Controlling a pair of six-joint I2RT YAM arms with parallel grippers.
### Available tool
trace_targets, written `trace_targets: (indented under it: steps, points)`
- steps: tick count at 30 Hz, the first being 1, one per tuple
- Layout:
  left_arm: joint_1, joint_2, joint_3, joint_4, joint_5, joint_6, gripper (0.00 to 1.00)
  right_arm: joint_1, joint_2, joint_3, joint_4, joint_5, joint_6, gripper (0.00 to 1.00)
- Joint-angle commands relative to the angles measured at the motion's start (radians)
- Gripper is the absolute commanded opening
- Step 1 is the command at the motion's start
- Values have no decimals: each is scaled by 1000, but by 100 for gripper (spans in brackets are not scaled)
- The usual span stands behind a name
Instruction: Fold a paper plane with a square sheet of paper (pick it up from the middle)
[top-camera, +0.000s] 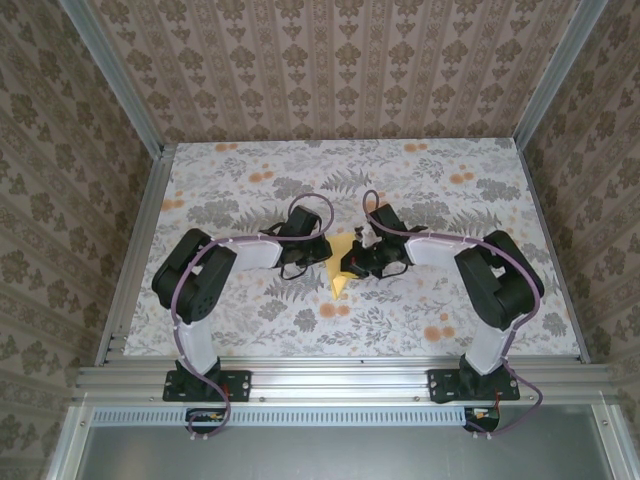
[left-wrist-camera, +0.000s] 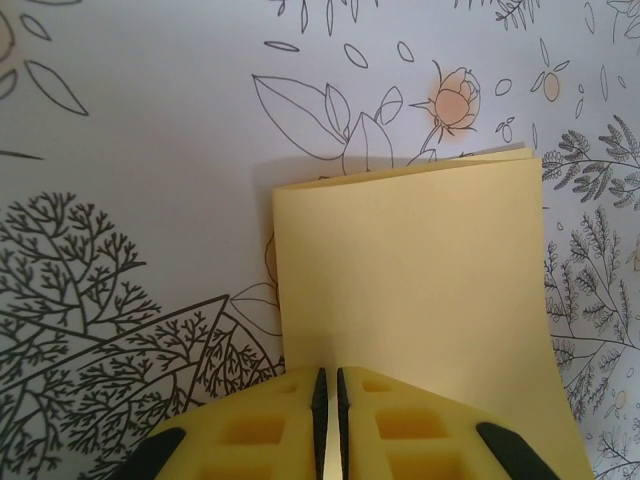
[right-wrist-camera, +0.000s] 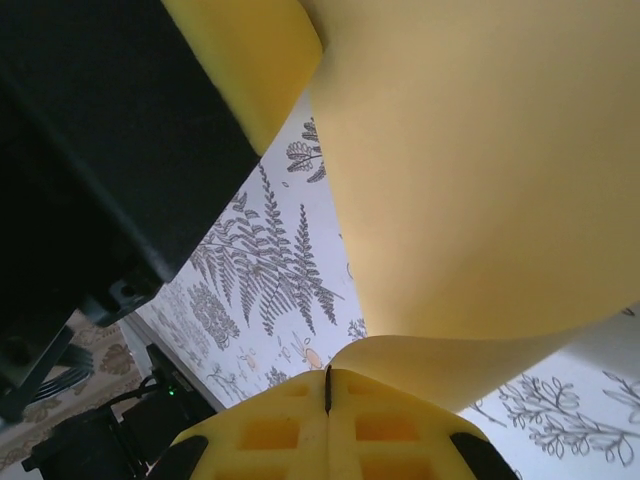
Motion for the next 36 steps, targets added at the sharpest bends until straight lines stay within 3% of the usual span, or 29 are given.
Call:
trace_targets:
  steps: [1, 13, 36]
  points:
    - [-9, 27, 3, -76, -24, 24, 16, 7, 27, 28, 15, -4, 21, 0]
    - [-11, 30, 2, -79, -28, 21, 15, 8, 76, 19, 63, 74, 71, 0]
    - [-14, 38, 4, -80, -24, 22, 15, 7, 135, 39, 89, 56, 61, 1]
